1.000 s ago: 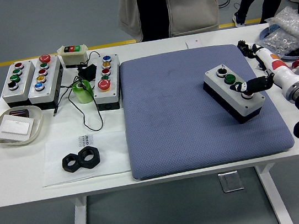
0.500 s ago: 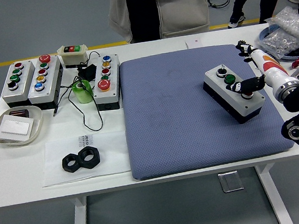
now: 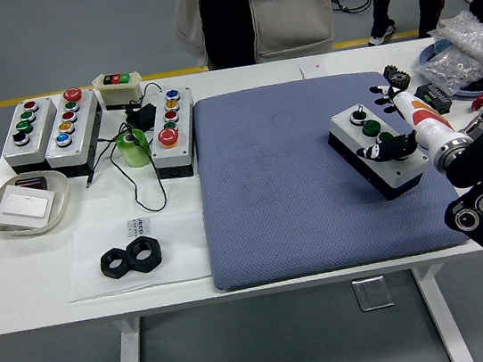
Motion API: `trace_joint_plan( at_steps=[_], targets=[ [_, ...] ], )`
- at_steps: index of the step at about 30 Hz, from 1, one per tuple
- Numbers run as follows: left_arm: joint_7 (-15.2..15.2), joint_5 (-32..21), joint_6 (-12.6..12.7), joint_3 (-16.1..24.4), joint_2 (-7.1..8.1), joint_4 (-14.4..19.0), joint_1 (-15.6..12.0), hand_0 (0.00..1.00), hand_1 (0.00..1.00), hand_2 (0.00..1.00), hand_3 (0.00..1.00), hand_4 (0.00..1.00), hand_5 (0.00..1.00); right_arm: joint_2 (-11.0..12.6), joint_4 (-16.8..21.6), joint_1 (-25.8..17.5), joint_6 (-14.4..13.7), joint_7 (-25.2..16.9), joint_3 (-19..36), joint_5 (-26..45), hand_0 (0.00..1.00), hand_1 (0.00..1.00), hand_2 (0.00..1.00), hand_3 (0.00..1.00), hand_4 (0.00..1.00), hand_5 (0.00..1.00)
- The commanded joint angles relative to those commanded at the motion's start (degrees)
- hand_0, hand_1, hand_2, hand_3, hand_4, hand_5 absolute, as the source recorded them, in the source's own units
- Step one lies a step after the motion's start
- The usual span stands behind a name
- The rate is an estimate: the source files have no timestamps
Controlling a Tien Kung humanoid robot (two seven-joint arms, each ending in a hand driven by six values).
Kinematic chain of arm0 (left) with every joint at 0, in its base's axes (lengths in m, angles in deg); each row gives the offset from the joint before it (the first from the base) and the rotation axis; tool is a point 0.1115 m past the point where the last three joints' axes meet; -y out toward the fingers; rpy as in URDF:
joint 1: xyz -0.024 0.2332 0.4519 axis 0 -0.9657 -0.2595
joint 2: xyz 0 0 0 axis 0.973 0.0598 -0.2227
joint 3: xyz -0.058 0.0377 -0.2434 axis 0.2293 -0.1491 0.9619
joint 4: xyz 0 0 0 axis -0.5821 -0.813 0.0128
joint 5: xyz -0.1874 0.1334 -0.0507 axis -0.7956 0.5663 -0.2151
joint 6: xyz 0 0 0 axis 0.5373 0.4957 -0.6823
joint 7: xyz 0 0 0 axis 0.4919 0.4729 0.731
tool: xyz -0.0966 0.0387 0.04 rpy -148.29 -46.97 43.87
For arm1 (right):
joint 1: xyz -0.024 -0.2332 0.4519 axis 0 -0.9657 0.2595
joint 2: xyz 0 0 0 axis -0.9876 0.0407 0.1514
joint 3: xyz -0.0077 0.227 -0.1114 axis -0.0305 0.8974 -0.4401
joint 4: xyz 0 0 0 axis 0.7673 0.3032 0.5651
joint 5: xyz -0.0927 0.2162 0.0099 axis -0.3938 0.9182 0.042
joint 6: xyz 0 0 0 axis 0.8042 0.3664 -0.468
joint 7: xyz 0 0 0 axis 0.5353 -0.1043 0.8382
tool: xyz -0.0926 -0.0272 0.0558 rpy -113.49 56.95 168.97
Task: Pick up the button,place it on the desk,press the button,press the button
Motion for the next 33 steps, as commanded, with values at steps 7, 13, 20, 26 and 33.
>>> trace_joint_plan(
  at_steps=[7,13,20,26,33],
  targets=[
    [-0.04,-0.32,-0.02,-0.16,-0.03,-0.03,0.22,0.697,0.832,0.892,0.828,0.644,0.998,-1.24,-1.56,0.29,-0.02,0.47,0.20,-1.86,0.981,0.855,0.925,0.937,0.965,0.130],
    [-0.12,-0.56,-0.03,-0.25,-0.05,-0.05,0.35,0.697,0.832,0.892,0.828,0.644,0.998,-2.10,-2.58,0.37,0.17,0.77,0.41,-3.23,0.981,0.855,0.925,0.937,0.965,0.130],
    [-0.30,-1.21,-0.09,-0.64,-0.06,-0.05,0.58,0.697,0.832,0.892,0.829,0.644,0.998,-2.67,-3.85,0.66,0.01,0.99,0.28,-4.19,0.984,0.861,0.931,0.943,0.964,0.122],
    [-0.33,-1.30,-0.09,-0.72,-0.04,-0.04,0.77,0.696,0.831,0.892,0.829,0.644,0.998,-3.17,-5.35,0.67,-0.23,1.17,0.29,-4.74,0.982,0.859,0.932,0.942,0.964,0.126],
    [-0.25,-1.17,-0.07,-0.59,-0.07,-0.10,0.82,0.697,0.832,0.892,0.828,0.646,0.998,-3.54,-6.55,0.72,-0.43,1.25,0.87,-5.71,0.981,0.865,0.943,0.945,0.965,0.133]
  ],
)
